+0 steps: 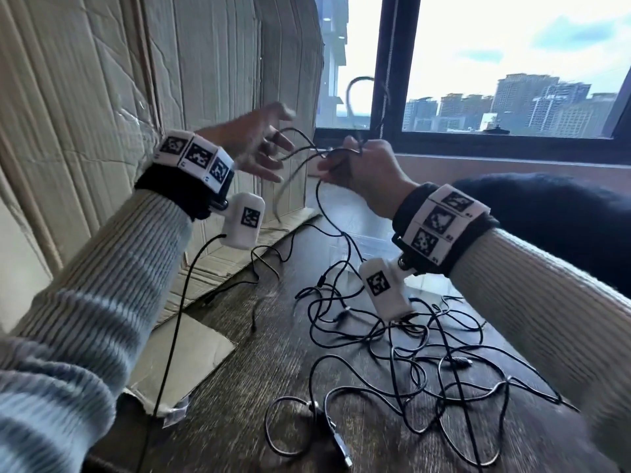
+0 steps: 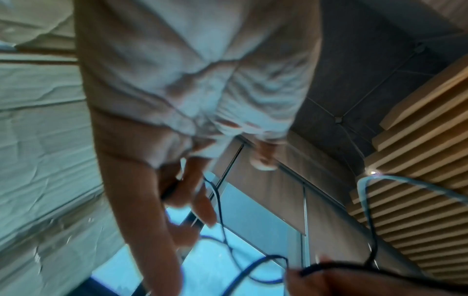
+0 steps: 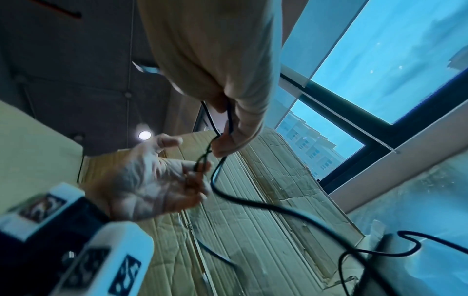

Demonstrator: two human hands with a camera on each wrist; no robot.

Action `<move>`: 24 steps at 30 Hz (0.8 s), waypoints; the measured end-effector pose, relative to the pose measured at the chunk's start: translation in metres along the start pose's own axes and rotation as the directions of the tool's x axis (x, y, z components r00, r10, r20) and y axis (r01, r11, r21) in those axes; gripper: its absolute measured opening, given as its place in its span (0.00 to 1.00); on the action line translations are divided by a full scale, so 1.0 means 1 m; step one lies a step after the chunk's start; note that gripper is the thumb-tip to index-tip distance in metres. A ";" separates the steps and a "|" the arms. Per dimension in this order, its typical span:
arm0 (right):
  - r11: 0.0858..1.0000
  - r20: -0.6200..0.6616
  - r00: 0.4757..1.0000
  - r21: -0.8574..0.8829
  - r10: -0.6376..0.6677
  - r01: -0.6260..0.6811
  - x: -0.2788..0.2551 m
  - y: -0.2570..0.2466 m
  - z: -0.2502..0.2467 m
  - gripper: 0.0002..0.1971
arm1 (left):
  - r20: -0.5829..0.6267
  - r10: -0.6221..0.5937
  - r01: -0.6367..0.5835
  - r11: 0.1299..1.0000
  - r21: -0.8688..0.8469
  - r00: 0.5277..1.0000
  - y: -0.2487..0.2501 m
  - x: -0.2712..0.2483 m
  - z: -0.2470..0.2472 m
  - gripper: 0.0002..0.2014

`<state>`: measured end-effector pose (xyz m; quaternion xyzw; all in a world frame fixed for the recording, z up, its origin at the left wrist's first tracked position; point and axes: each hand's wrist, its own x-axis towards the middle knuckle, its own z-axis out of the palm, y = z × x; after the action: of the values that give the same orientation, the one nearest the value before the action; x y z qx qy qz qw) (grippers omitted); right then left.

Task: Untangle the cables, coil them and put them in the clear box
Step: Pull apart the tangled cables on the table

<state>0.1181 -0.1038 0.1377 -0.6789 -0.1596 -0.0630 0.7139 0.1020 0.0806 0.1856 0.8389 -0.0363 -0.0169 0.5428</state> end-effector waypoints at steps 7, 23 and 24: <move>0.955 0.062 0.997 0.294 -0.047 0.027 -0.005 -0.027 -0.006 0.09 | 0.264 0.116 -0.159 0.976 0.146 0.958 -0.012 0.005 0.062 0.40; 0.797 0.090 0.943 -0.563 0.321 -0.217 -0.017 0.019 -0.040 0.15 | -0.344 0.166 -0.238 0.955 -0.178 0.924 0.025 -0.004 0.009 0.14; 0.683 0.112 0.898 -0.691 0.426 -0.238 -0.021 0.030 -0.039 0.17 | -0.403 0.184 -0.243 0.965 -0.100 0.897 0.022 0.000 0.001 0.15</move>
<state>0.1134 -0.1432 0.1012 -0.9062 -0.0935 0.1071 0.3982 0.1007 0.0707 0.2047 0.7736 -0.0182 0.2074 0.5984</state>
